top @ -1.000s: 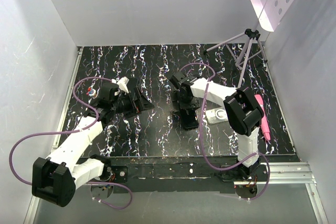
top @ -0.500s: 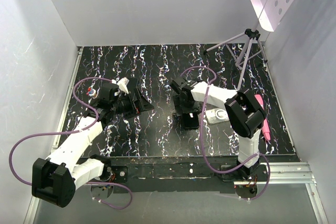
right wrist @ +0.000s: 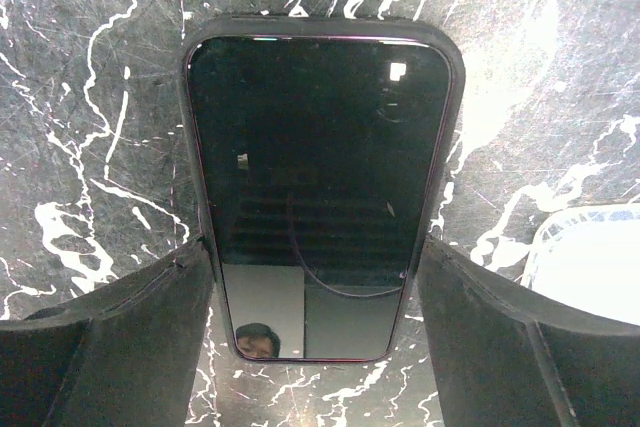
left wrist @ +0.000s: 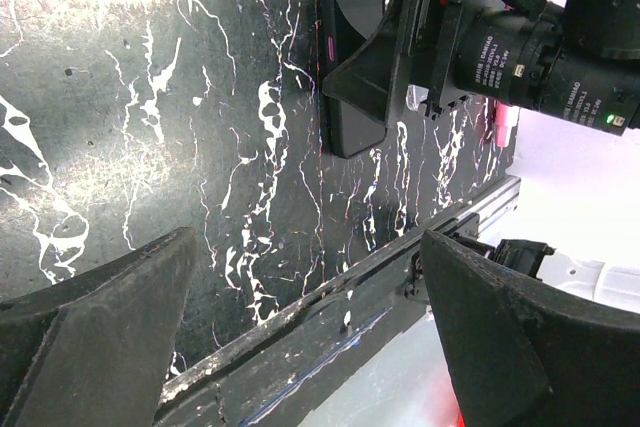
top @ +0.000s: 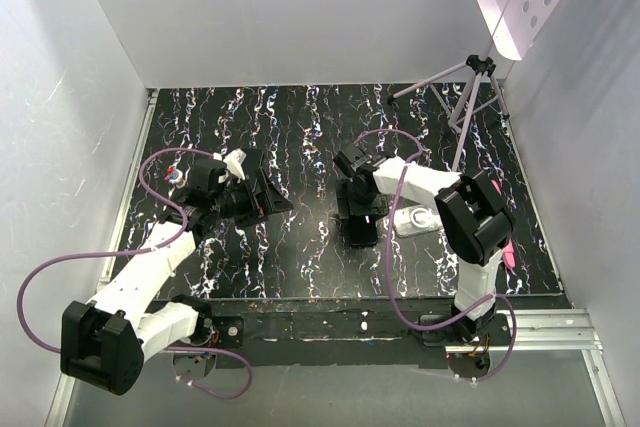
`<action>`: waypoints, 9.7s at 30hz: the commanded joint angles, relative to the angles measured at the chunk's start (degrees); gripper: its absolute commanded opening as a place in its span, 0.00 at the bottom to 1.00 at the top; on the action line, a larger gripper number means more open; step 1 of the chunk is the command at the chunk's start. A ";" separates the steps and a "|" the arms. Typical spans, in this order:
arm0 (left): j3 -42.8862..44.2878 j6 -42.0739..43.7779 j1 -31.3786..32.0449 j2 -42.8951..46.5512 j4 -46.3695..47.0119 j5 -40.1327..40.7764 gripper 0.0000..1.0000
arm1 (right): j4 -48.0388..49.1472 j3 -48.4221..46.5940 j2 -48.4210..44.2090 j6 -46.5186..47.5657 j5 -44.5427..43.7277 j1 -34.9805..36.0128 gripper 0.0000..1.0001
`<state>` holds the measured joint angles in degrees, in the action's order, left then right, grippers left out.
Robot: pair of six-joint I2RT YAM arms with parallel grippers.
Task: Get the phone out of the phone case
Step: Pick up the phone at the center of the board, then remove the phone case from the phone.
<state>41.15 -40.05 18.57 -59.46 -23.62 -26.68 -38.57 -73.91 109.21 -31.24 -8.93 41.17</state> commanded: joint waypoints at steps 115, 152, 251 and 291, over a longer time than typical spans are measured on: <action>-12.32 -49.77 19.75 -4.78 63.69 10.33 0.00 | 78.13 56.16 -58.76 -43.03 9.28 1.46 0.63; 3.58 4.79 23.53 13.16 0.59 23.90 0.85 | 34.62 34.10 -61.58 -7.08 43.09 -14.27 0.01; -0.10 -16.38 20.72 4.01 38.03 -24.91 0.38 | 100.97 44.91 -48.83 -51.20 52.17 -10.76 0.01; 4.46 -15.33 21.33 4.44 64.83 -37.31 0.00 | 83.48 39.64 -46.20 -49.35 54.28 -10.85 0.01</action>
<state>41.82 -57.30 38.37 -60.64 22.15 -58.92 53.08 -31.73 61.21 -82.15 47.99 30.41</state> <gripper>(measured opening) 0.177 0.217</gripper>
